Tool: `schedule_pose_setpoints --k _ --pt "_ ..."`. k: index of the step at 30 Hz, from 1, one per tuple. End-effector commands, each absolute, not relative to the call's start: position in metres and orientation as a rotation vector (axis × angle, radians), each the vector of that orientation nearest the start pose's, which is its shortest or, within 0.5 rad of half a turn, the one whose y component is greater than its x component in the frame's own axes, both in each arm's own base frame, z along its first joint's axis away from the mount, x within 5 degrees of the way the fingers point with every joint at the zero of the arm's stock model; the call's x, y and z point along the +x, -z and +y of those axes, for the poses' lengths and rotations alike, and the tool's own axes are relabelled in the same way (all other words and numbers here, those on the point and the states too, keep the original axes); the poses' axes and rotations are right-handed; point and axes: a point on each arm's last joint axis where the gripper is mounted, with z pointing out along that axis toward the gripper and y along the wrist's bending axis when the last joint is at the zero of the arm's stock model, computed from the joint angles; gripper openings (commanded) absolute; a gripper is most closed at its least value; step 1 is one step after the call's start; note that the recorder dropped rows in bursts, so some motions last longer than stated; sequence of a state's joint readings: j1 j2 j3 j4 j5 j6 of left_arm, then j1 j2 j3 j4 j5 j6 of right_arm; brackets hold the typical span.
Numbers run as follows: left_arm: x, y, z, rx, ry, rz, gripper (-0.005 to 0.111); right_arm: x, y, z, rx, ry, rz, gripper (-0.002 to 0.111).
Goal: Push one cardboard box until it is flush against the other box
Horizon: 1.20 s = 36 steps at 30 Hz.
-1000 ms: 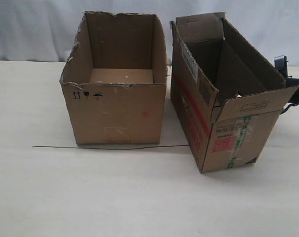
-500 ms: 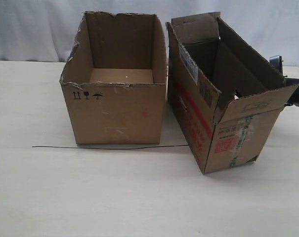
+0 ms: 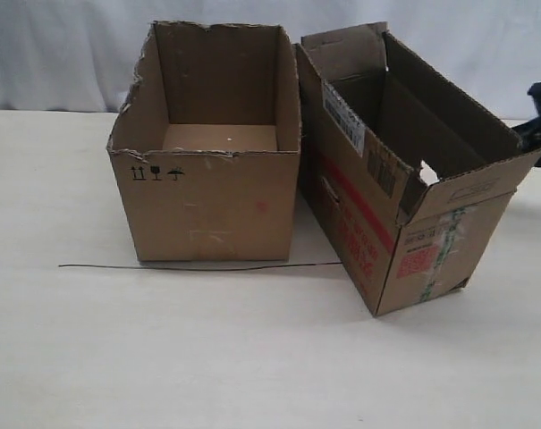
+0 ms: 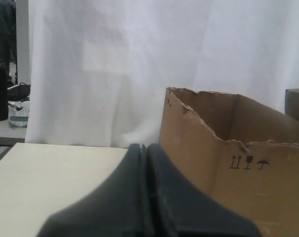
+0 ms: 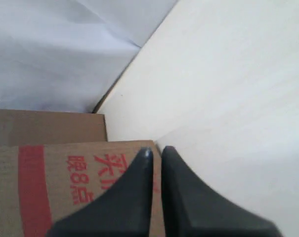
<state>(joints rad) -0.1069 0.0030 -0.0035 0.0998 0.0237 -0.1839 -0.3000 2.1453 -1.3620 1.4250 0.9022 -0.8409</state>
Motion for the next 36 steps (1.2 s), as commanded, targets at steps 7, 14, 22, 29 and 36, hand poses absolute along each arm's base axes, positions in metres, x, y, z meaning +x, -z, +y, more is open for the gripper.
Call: schedule_pose_setpoints --k 7,14,22,29,36 --pt "0.056 -0.212 -0.006 0.021 0.161 1.501 0.000 0.336 -0.206 -0.082 0.531 -0.975 2.311 0.005" --pt "0.056 -0.212 -0.006 0.018 0.165 1.501 0.000 0.300 -0.189 -0.063 0.575 -1.070 2.292 0.005" --pt "0.056 -0.212 -0.006 0.014 0.169 1.502 0.000 0.281 -0.169 -0.053 0.635 -1.126 2.274 0.005" --pt "0.056 -0.212 -0.006 0.014 0.169 1.502 0.000 0.292 -0.169 -0.014 0.548 -1.143 2.301 0.005" --pt "0.056 -0.212 -0.006 0.014 0.169 1.502 0.000 0.296 -0.171 0.004 0.515 -1.167 2.296 0.005"
